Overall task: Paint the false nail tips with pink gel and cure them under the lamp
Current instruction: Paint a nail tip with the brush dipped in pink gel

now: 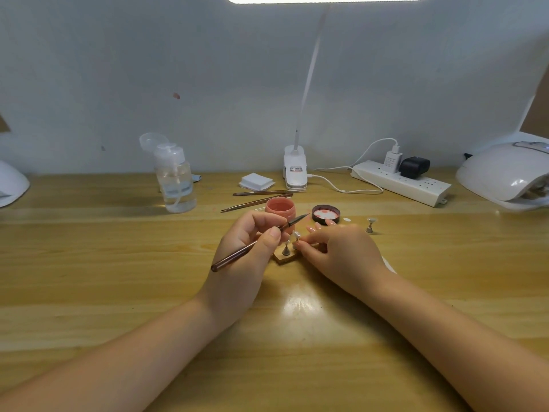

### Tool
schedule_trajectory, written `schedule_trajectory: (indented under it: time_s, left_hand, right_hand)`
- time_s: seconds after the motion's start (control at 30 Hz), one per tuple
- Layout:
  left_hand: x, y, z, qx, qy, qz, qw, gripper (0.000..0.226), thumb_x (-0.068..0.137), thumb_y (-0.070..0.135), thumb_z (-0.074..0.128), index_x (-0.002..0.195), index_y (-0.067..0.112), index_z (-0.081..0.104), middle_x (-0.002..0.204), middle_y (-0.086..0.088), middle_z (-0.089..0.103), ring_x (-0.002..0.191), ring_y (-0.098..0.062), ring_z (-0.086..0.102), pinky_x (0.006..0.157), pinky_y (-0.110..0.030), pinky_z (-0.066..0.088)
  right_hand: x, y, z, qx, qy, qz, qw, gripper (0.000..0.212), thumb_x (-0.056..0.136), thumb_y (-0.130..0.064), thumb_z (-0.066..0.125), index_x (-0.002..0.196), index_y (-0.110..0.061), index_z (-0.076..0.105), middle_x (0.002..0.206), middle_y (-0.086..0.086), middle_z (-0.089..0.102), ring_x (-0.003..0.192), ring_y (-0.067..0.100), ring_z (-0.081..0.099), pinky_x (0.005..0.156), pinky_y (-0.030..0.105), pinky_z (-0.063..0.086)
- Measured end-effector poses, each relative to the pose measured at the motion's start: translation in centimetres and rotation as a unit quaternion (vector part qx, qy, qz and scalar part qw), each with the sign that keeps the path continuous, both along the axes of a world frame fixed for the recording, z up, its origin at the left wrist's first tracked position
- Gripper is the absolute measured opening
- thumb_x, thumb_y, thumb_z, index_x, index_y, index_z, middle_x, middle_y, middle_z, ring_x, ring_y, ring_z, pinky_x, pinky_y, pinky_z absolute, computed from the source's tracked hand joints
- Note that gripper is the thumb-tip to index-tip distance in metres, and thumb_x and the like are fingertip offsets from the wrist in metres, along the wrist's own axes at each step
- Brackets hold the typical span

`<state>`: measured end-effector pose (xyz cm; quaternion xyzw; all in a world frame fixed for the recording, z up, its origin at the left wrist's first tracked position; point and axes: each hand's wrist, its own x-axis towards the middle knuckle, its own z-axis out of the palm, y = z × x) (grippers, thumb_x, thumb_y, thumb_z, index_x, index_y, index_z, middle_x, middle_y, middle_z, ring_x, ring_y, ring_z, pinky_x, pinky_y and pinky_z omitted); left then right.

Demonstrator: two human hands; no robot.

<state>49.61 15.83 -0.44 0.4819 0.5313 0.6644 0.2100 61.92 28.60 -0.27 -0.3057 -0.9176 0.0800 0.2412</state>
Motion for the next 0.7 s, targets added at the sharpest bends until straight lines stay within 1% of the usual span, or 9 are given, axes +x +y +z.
schedule_trajectory:
  time_s: [0.2,0.3,0.37,0.43,0.53,0.57,0.6,0.63,0.7]
  left_hand:
    - [0.1,0.0,0.0,-0.003,0.008,0.002,1.000,0.016,0.088,0.023,0.054,0.100,0.021,0.065,0.095,0.005,0.070,0.098,-0.016,0.067,0.092,-0.040,0.055]
    - [0.1,0.0,0.1,-0.006,-0.002,0.002,1.000,0.016,0.087,0.022,0.054,0.099,0.019,0.065,0.093,0.005,0.070,0.098,-0.017,0.066,0.094,-0.044,0.053]
    - [0.1,0.0,0.1,-0.005,-0.013,0.003,1.000,0.017,0.086,0.021,0.054,0.099,0.017,0.064,0.090,0.006,0.069,0.096,-0.017,0.066,0.095,-0.045,0.052]
    - [0.1,0.1,0.2,-0.004,-0.016,0.007,1.000,0.018,0.086,0.022,0.053,0.099,0.016,0.064,0.090,0.005,0.070,0.096,-0.016,0.066,0.093,-0.041,0.053]
    - [0.0,0.1,0.3,-0.001,0.007,0.034,0.999,0.012,0.094,0.021,0.054,0.100,0.017,0.064,0.094,0.002,0.072,0.094,-0.011,0.068,0.083,-0.023,0.053]
    - [-0.1,0.1,0.3,-0.002,0.021,0.053,0.998,0.010,0.098,0.018,0.054,0.100,0.017,0.064,0.093,0.003,0.072,0.092,-0.009,0.068,0.080,-0.018,0.052]
    - [-0.2,0.1,0.4,-0.006,0.035,0.075,0.997,0.012,0.099,0.016,0.052,0.099,0.018,0.064,0.092,0.005,0.072,0.091,-0.007,0.068,0.078,-0.017,0.051]
    - [-0.4,0.1,0.6,-0.011,0.048,0.097,0.994,0.014,0.099,0.017,0.051,0.098,0.017,0.065,0.090,0.006,0.073,0.089,-0.006,0.068,0.079,-0.019,0.051]
    - [-0.7,0.2,1.3,-0.022,0.061,0.133,0.989,0.016,0.099,0.021,0.051,0.095,0.017,0.066,0.085,0.008,0.073,0.085,-0.009,0.067,0.081,-0.029,0.054]
  right_hand:
    - [-0.2,-0.1,0.0,0.009,-0.008,0.012,1.000,0.028,0.094,-0.045,0.051,0.107,-0.032,0.072,0.088,-0.004,0.074,0.081,0.015,0.063,0.070,0.035,0.053]
    - [-0.1,-0.2,-0.1,0.045,-0.023,0.019,0.999,0.030,0.095,-0.045,0.048,0.106,-0.031,0.072,0.087,-0.003,0.072,0.081,0.019,0.063,0.068,0.035,0.051]
    - [0.1,-0.4,-0.2,0.072,-0.021,0.023,0.997,0.030,0.096,-0.044,0.046,0.103,-0.030,0.072,0.084,-0.003,0.071,0.080,0.020,0.063,0.063,0.033,0.049]
    - [0.2,-0.4,-0.3,0.073,0.008,0.020,0.997,0.029,0.095,-0.042,0.049,0.098,-0.027,0.073,0.081,-0.001,0.071,0.077,0.022,0.063,0.061,0.034,0.048]
    - [0.5,-0.2,-0.4,0.047,0.063,0.024,0.997,0.023,0.093,-0.038,0.057,0.092,-0.022,0.074,0.076,0.000,0.070,0.073,0.021,0.063,0.063,0.037,0.049]
    - [0.7,-0.1,-0.5,0.035,0.080,0.033,0.996,0.021,0.091,-0.036,0.061,0.090,-0.020,0.074,0.075,0.000,0.070,0.071,0.019,0.062,0.064,0.037,0.049]
    - [0.8,-0.1,-0.5,0.022,0.098,0.041,0.994,0.018,0.090,-0.033,0.065,0.089,-0.018,0.075,0.075,-0.001,0.071,0.070,0.017,0.062,0.064,0.037,0.049]
    - [0.9,-0.1,-0.4,0.008,0.117,0.046,0.992,0.015,0.087,-0.030,0.068,0.088,-0.018,0.076,0.076,-0.001,0.072,0.068,0.013,0.062,0.064,0.035,0.050]
    - [1.0,-0.2,-0.3,-0.016,0.154,0.052,0.986,0.009,0.083,-0.024,0.074,0.086,-0.017,0.077,0.078,-0.003,0.074,0.062,0.000,0.057,0.063,0.019,0.046]
